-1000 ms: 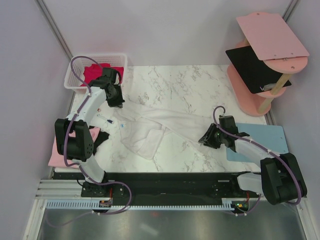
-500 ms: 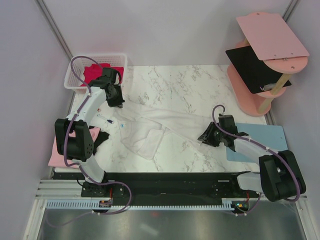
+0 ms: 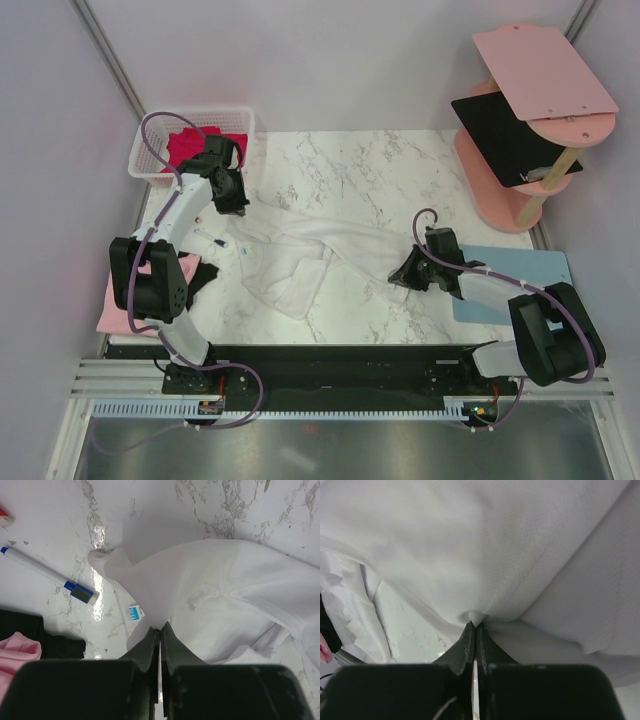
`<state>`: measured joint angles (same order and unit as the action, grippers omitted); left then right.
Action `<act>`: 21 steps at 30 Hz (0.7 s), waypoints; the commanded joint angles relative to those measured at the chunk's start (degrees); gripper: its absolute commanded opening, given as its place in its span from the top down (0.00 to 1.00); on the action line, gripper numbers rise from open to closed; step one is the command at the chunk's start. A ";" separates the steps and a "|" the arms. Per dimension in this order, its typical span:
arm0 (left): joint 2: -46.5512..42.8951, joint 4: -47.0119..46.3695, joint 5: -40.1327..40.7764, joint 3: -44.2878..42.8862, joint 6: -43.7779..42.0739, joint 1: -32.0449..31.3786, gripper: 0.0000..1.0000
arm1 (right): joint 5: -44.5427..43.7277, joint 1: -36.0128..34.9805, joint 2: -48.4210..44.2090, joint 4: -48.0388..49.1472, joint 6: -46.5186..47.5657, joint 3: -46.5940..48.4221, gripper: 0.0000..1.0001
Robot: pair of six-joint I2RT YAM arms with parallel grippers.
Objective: Fold and stack the t-shirts
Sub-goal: Flatten out the tshirt
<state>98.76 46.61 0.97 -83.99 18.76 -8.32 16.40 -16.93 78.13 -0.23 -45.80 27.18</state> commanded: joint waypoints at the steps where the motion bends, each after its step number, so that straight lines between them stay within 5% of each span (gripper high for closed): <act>1: -0.15 -0.99 -0.01 0.31 0.22 0.23 0.98 | -1.90 -1.09 -1.83 -2.22 0.36 4.11 1.00; 9: -0.67 -0.91 0.44 0.14 0.04 0.23 0.98 | -9.28 -1.00 -11.94 -15.84 5.80 11.75 1.00; 14: -1.90 -0.99 -0.44 -0.65 -0.48 0.23 0.98 | -10.17 -1.09 -12.56 -15.07 7.65 13.51 1.00; 21: -15.05 -0.91 -2.46 -4.86 -2.59 0.23 0.98 | -13.05 -1.53 -15.99 -16.89 17.31 24.64 1.00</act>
<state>95.83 46.78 0.82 -84.01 18.50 -8.32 7.20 -17.91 65.56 -15.70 -35.99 42.44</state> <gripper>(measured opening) 0.026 0.010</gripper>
